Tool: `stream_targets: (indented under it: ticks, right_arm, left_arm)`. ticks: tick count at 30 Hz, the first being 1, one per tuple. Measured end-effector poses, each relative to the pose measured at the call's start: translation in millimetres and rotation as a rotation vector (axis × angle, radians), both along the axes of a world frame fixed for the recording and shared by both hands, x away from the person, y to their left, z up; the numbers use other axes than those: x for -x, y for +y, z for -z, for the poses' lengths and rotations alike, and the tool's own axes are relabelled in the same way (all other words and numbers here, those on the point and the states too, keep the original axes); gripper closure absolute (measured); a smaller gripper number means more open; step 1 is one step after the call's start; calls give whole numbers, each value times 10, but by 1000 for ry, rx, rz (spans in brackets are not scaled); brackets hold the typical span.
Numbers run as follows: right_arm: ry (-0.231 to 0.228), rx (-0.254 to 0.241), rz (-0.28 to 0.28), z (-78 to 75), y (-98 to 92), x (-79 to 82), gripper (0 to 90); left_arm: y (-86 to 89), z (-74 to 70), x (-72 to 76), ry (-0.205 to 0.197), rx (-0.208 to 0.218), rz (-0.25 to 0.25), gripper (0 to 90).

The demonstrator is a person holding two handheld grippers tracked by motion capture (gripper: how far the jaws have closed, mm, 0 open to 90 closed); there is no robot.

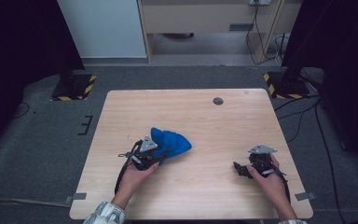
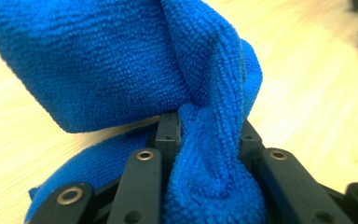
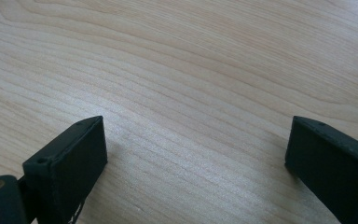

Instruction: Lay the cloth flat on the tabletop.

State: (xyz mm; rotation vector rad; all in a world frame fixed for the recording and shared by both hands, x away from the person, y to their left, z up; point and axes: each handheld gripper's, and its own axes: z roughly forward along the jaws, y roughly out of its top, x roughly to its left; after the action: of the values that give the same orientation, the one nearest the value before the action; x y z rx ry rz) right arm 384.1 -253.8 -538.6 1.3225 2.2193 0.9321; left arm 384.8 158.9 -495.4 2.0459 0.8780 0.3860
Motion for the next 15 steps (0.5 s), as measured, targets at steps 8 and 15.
stream_targets:
  ticks: [8,15]
  right_arm:
    - [-2,0,1,1,1,0,55]
    - [-3,1,0,2,1,0,55]
  left_arm:
    - [-492,45,73,13,-11,108,694]
    - [-801,242,53,55,-49,153,680]
